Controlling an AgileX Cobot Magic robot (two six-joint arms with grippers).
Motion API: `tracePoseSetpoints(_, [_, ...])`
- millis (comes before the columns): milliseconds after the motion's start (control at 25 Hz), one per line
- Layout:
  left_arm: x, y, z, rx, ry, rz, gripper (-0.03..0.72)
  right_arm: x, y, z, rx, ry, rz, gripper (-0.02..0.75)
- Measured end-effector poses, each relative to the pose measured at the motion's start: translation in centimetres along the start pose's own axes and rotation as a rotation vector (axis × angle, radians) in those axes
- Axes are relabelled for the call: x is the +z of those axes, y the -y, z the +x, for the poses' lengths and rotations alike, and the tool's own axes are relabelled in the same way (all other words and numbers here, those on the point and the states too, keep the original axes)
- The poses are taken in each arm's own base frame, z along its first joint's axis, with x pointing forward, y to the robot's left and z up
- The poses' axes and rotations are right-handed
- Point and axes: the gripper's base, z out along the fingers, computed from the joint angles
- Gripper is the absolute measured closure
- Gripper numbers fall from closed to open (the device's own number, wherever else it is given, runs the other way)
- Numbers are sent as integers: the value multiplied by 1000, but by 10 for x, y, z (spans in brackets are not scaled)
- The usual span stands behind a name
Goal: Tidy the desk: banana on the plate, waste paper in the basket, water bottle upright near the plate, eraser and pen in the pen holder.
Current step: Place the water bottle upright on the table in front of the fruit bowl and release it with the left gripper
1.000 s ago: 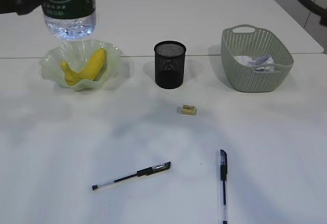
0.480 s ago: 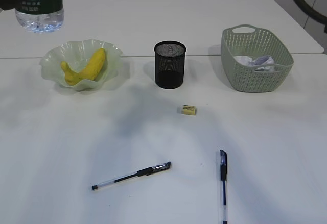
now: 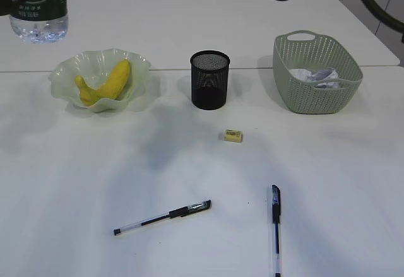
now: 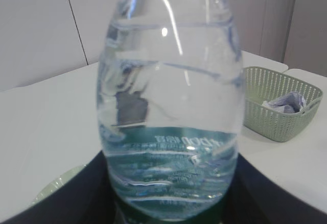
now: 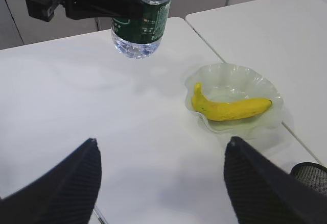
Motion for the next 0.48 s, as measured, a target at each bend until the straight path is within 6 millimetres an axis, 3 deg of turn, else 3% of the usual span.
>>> tracePoseSetpoints(480, [2, -5, 3, -1, -23, -46, 310, 0, 1, 4, 21, -46, 6, 185])
